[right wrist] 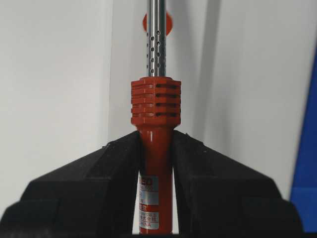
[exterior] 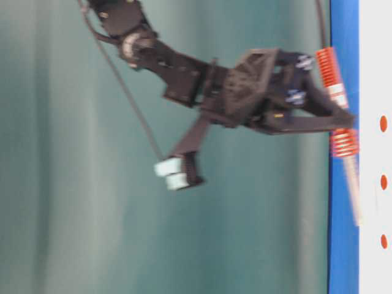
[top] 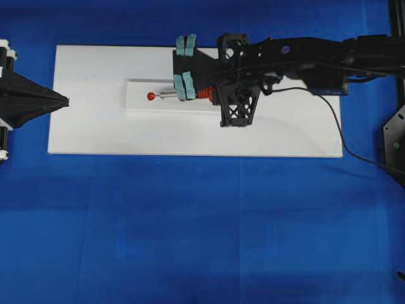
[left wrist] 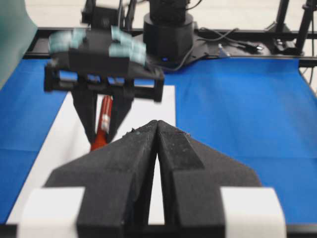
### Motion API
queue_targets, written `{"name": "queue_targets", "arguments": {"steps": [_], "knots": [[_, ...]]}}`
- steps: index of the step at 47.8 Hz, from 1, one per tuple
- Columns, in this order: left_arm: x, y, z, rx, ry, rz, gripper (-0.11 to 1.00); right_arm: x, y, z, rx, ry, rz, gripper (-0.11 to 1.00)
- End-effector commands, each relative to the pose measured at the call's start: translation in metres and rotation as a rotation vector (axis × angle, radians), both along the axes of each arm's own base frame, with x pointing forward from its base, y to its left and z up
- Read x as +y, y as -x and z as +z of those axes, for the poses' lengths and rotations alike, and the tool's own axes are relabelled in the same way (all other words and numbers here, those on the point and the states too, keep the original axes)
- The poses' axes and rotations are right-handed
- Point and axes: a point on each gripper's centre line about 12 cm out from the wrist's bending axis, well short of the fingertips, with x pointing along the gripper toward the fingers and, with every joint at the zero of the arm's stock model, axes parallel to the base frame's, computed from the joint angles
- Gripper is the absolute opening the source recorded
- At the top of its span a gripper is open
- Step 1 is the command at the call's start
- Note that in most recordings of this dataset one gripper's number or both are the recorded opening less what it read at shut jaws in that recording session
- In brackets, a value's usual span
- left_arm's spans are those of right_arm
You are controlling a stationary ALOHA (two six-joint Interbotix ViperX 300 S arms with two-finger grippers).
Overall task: Touch the tip of the soldering iron to the mark.
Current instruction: 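Raise the iron and shift it right above the strip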
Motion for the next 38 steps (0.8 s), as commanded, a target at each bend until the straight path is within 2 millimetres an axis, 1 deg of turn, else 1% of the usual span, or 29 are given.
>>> {"name": "queue_targets", "arguments": {"steps": [1,11,16,25,32,38], "knots": [[0.000,-0.001,0.004,-0.012,0.000,0.002,0.00,-0.002,0.000,0.044,-0.094,0.033,-0.001,0.07],[0.000,-0.001,0.005,-0.014,0.001,0.001,0.00,-0.004,0.012,0.082,-0.113,0.077,-0.002,0.07],[0.000,-0.001,0.004,-0.014,0.003,0.001,0.00,-0.004,0.016,0.092,-0.118,0.087,-0.003,0.07],[0.000,-0.001,0.005,-0.015,0.003,0.001,0.00,-0.004,0.017,0.094,-0.116,0.086,-0.006,0.07],[0.000,-0.001,0.005,-0.015,0.003,0.001,0.00,-0.004,0.018,0.092,-0.110,0.086,-0.005,0.07],[0.000,-0.001,0.005,-0.017,0.001,0.001,0.00,-0.004,0.022,0.090,-0.082,0.082,-0.009,0.07]]}}
